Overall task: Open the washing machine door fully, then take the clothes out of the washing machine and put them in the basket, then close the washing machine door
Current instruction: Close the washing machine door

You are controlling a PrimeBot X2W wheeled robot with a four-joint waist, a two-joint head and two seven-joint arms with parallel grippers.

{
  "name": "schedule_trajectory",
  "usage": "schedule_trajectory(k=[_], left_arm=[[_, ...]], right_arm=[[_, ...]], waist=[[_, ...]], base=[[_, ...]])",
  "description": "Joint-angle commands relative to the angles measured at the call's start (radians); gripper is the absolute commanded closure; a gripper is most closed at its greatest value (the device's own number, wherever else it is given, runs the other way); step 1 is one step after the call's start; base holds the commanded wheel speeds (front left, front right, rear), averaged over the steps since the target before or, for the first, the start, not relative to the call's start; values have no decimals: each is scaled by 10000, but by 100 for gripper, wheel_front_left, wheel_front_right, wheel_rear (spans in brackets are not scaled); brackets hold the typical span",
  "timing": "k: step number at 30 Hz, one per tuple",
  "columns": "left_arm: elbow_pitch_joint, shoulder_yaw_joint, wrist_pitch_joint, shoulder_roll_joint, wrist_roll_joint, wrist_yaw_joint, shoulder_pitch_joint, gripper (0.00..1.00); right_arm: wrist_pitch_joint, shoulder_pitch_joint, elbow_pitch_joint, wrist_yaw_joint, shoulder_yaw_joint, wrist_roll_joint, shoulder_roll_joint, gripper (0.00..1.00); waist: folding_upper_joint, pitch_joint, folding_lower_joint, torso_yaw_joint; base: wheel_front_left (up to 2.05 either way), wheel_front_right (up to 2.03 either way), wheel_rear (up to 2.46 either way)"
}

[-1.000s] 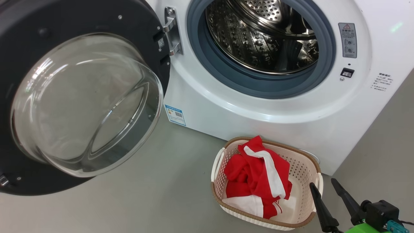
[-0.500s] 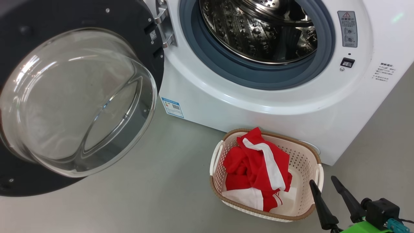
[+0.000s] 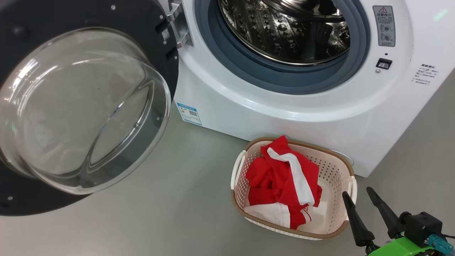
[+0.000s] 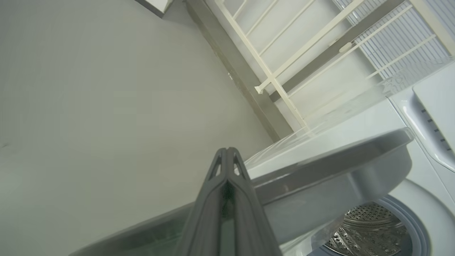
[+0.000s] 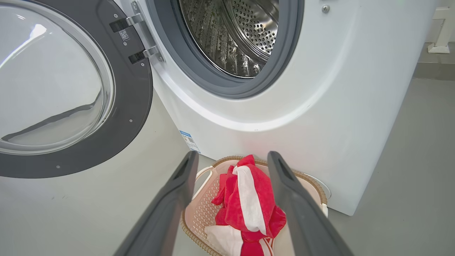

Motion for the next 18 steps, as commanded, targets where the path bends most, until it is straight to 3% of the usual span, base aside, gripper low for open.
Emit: schedule_trajectory(k=[1,10,18], left_arm=[[-225,88,212,833,-88,-97,221,100],[-344,-272,1274,801,-416,-408,396,100],[-1348,-477,2396,644,-1151,-651,925,100]], right_arm=[[-65,-343,-233,63,202,25,-132,0],[-65,-393,-210,63,230,33,-164,0],[-65,-316,-180,63,209,28,-88,0]], waist=[[-1,10,0,-9],[-1,14,0,-92],[-1,-128,0,-86]], base=[[0,0,0],[0,0,0],[0,0,0]])
